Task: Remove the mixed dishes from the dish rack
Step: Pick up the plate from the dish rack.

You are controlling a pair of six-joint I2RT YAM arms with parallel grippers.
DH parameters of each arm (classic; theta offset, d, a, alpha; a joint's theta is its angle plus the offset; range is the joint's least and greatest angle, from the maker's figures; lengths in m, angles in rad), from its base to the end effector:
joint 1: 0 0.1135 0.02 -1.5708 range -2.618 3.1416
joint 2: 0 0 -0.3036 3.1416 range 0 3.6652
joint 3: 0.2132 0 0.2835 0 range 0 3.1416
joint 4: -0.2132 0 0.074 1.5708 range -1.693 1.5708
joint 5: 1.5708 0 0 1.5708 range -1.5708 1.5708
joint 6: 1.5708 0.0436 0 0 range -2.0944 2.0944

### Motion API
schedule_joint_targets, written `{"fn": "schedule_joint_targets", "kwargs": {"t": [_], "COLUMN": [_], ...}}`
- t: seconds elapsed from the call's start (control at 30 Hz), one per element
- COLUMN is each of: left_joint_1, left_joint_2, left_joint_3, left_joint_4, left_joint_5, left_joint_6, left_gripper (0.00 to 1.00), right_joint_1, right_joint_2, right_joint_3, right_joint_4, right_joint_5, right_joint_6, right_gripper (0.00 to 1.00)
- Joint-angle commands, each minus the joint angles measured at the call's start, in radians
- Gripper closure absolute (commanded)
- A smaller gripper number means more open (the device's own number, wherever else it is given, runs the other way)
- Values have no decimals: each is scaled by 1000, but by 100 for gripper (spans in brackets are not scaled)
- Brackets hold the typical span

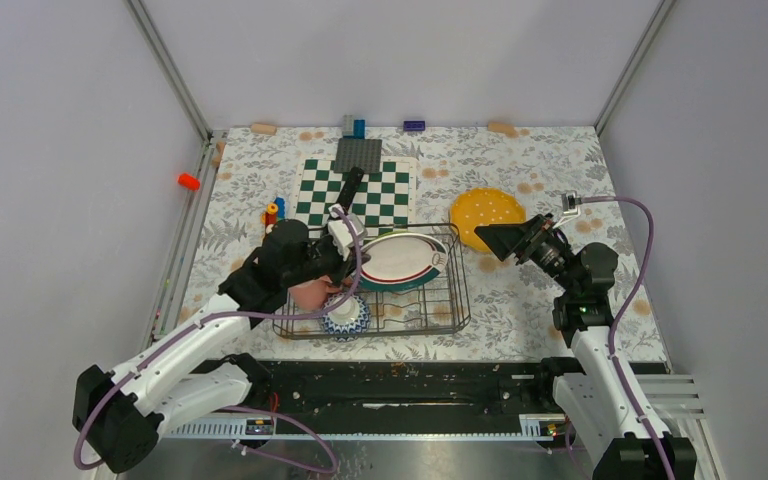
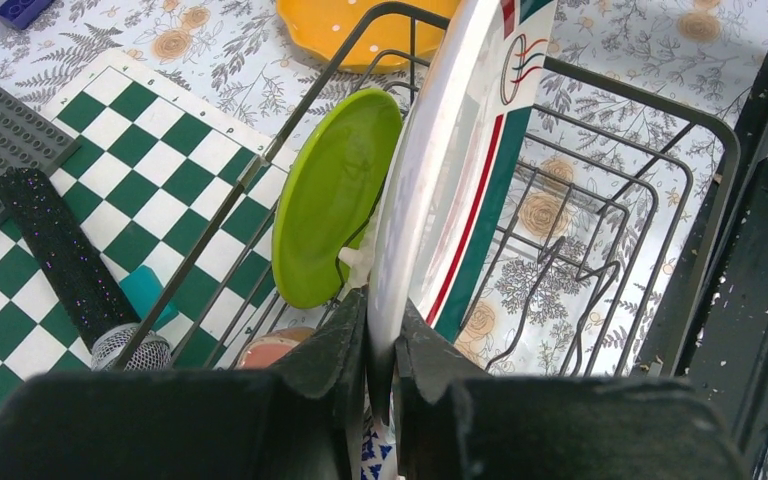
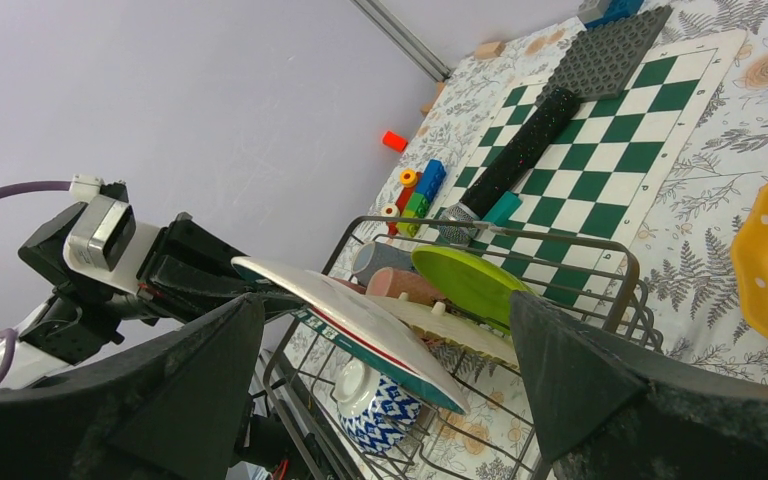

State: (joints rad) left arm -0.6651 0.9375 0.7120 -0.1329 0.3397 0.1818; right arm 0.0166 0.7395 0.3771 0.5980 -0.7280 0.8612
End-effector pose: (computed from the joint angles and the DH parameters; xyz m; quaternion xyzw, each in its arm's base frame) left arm 0.1733 -0.1544 0.3144 0.4206 0.6989 -0.2693 0.5120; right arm 0.1791 0.0320 0.3008 -0.0179 0.6423 0.5114 0.5706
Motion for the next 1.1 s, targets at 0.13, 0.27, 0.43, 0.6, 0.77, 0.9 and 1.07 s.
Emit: {"fn": "schedule_joint_targets", "kwargs": {"t": [0.13, 0.27, 0.43, 0.6, 0.77, 0.9, 1.07], "left_joint_1": [-17, -17, -18, -16, -18, -17, -17], "left_joint_2": [-82, -109, -115, -126, -143, -155, -132], "left_joint_3": [17, 0, -1, 28, 83, 112, 172], "left_joint_4": [95, 127, 128, 109, 55, 2, -106], "left_joint_5": [-24, -25, -59, -137, -197, -264, -419], "left_joint_6": [-157, -232, -327, -470, -680, -803, -973], "left_gripper": [100, 100, 100, 100, 100, 100, 100], "right_joint_1": [1, 0, 1, 1, 0, 0, 0], "right_joint_2": [-31, -38, -40, -41, -57, -74, -96], "right_joint_3": [-1, -3, -4, -4, -15, -27, -35], "right_joint_4": [63, 73, 76, 86, 103, 124, 137], "right_joint_5": [-32, -39, -42, -47, -38, -21, -17], "right_joint_6": [10, 18, 25, 46, 114, 165, 213], "right_gripper": [0, 0, 1, 0, 0, 0, 0]}}
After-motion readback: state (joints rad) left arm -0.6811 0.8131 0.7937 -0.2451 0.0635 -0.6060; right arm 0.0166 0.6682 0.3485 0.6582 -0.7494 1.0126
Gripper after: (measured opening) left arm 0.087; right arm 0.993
